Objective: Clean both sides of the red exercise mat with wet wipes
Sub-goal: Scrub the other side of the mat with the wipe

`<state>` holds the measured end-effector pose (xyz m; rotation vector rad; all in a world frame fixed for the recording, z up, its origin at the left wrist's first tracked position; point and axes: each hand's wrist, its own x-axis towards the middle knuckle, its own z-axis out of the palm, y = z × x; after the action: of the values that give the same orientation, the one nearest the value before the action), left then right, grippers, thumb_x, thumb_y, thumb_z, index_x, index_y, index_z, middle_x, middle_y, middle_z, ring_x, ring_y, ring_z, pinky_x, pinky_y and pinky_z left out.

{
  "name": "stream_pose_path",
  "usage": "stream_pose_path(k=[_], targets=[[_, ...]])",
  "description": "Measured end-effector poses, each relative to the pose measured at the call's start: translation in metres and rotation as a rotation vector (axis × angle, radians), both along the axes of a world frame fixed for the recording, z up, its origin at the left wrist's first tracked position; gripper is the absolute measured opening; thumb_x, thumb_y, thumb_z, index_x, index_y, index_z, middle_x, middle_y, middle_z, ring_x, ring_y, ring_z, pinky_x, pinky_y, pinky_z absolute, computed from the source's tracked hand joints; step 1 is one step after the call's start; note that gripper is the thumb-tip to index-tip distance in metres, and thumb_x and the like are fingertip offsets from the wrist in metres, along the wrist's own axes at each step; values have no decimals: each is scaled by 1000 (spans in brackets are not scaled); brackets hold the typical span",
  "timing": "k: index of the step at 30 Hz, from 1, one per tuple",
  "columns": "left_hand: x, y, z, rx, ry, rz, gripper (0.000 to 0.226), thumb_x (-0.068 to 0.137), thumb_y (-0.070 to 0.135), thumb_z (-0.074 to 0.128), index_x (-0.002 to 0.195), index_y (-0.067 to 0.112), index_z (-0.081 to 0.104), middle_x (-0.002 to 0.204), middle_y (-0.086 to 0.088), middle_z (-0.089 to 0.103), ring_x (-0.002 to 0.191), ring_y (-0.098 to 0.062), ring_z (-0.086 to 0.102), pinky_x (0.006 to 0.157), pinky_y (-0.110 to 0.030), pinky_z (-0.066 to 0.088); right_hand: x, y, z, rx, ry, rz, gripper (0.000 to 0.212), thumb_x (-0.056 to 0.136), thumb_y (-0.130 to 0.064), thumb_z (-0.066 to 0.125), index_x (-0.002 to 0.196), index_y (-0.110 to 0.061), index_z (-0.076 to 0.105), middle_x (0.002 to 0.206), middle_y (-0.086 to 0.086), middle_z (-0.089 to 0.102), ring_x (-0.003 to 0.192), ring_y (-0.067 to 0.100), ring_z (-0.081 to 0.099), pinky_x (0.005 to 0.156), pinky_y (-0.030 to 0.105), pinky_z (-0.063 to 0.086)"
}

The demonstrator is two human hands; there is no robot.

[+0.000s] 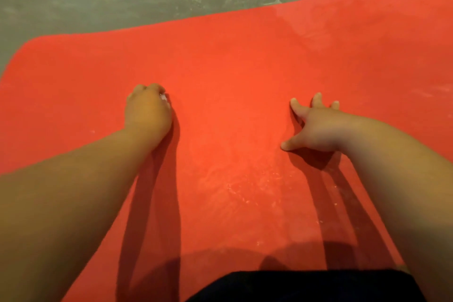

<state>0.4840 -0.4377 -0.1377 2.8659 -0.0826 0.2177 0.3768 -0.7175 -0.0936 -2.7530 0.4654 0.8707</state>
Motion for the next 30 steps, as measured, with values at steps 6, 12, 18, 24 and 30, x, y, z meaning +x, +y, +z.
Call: stream_pose_path(k=[6, 12, 18, 24, 30], targets=[[-61, -124, 0, -169, 163, -698, 23, 87, 12, 53, 97, 13, 74, 97, -11, 66, 94, -30, 60, 81, -38, 47, 5, 0, -2, 6, 7, 3, 113, 75, -54, 71, 150, -31, -10, 154, 19, -22, 138, 53, -11, 115, 51, 4], [1, -27, 2, 115, -61, -502, 22, 88, 8, 56, 100, 12, 74, 98, -18, 63, 97, -40, 56, 86, -41, 45, 4, -1, -3, 26, 17, 7, 114, 74, -55, 71, 149, -33, -12, 154, 16, -25, 138, 52, -14, 115, 53, 4], [-47, -45, 2, -92, -19, -215, 23, 90, 15, 55, 104, 18, 74, 106, -13, 67, 104, -34, 57, 86, -34, 42, 8, -1, 0, 46, 31, -5, 115, 74, -53, 73, 149, -36, -13, 154, 15, -25, 138, 52, -13, 115, 53, 7], [-109, -91, 12, -120, 13, -929, 26, 90, 31, 49, 96, 24, 73, 85, -1, 60, 75, -21, 60, 63, -25, 49, 4, -29, 5, 92, -39, -37, 89, 78, -35, 74, 146, -46, 17, 159, 8, -9, 144, 40, 0, 118, 41, 13], [-2, -7, 13, 69, -57, -271, 23, 96, 13, 52, 105, 9, 73, 103, -19, 58, 96, -40, 56, 83, -41, 44, 4, -53, -2, 25, -83, -260, 106, 71, -52, 75, 150, -40, 4, 158, 10, -13, 141, 48, -8, 116, 49, 7]])
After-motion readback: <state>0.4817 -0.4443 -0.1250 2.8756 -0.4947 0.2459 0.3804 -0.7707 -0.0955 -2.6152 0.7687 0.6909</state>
